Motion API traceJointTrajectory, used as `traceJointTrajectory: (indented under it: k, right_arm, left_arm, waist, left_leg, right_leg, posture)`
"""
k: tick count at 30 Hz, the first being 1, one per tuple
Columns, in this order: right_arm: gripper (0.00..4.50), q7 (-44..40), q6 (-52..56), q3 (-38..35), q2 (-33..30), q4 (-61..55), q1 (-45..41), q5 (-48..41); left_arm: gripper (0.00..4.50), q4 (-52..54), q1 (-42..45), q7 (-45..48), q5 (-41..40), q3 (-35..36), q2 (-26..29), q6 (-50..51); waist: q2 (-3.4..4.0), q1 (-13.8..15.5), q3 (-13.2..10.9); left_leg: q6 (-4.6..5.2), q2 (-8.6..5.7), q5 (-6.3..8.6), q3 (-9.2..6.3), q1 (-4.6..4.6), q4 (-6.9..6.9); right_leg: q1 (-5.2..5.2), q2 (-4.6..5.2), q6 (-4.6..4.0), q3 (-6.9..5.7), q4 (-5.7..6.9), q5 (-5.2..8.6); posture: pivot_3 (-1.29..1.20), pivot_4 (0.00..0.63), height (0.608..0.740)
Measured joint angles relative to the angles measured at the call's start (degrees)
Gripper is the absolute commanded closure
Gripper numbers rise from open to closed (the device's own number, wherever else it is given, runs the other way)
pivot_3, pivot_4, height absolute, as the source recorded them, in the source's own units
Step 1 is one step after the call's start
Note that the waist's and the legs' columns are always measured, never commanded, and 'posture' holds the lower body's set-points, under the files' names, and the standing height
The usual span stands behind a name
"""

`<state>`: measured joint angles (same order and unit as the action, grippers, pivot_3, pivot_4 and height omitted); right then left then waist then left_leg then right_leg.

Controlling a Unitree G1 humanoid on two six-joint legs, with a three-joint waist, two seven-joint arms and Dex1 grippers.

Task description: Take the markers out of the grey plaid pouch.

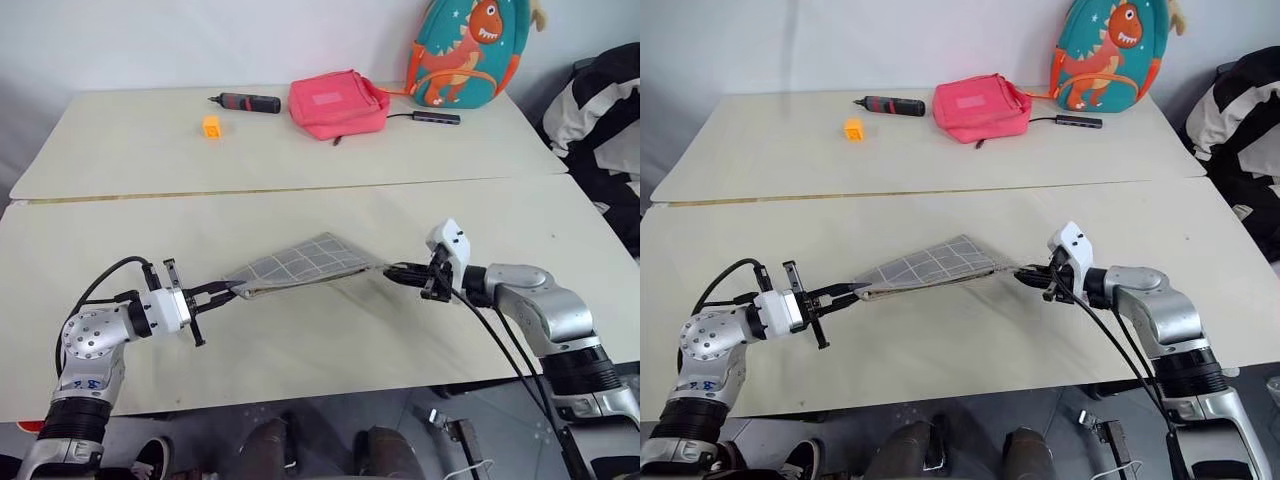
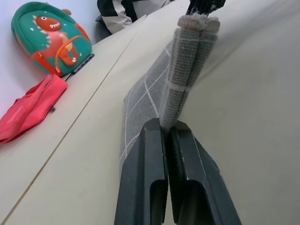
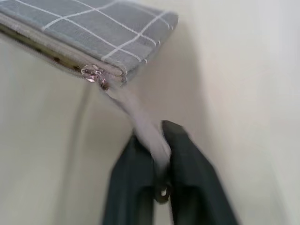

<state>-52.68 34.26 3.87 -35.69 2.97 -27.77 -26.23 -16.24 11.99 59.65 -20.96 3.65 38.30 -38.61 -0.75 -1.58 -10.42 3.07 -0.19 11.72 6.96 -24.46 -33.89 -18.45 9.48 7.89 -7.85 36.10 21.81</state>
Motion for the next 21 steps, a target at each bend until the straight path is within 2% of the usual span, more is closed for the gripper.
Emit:
traceJointTrajectory:
  k: [4,13,16,21]
  right_arm:
    - [1.69,-0.1,0.3,-0.5,0.2,-1.8,0.8,-0.3]
    - [1.69,-2.3,3.4,-6.7,-4.2,-9.7,2.7,-5.2]
    - [2.22,-1.9,3.1,-7.2,-3.7,-10.2,2.8,-5.3]
    - [3.88,-0.5,-3.7,-1.2,1.7,-15.5,2.9,-1.3]
  left_arm:
    - [4.5,0.0,0.2,-0.3,0.0,0.0,-1.0,0.6]
    - [4.5,0.0,0.5,-0.2,0.2,0.1,-1.7,1.1]
    - [4.5,0.0,0.8,-0.1,0.2,0.1,-1.7,1.1]
    - [4.5,-0.2,2.5,-0.1,0.6,-0.2,-2.7,1.2]
  waist:
    - [0.0,0.0,0.0]
    - [0.03,0.1,0.0]
    - [0.03,0.1,0.0]
    - [0.03,0.0,0.0]
  left_leg:
    - [0.0,0.0,0.0,0.0,0.0,0.0]
    - [0.0,-0.01,0.01,-0.03,-0.03,-0.02]
    - [0.0,0.0,0.01,-0.03,-0.03,-0.02]
    - [-0.01,0.01,0.01,-0.03,-0.03,-0.01]
  right_leg:
    - [0.0,0.01,0.0,0.0,-0.01,0.0]
    - [0.02,0.03,0.02,0.01,-0.06,-0.01]
    - [0.02,0.03,0.02,0.0,-0.06,-0.01]
    - [0.0,-0.01,0.02,0.0,-0.04,-0.01]
  posture:
    - [0.0,0.15,0.74]
    - [0.0,0.15,0.74]
    - [0.0,0.15,0.74]
    - [0.0,0.15,0.74]
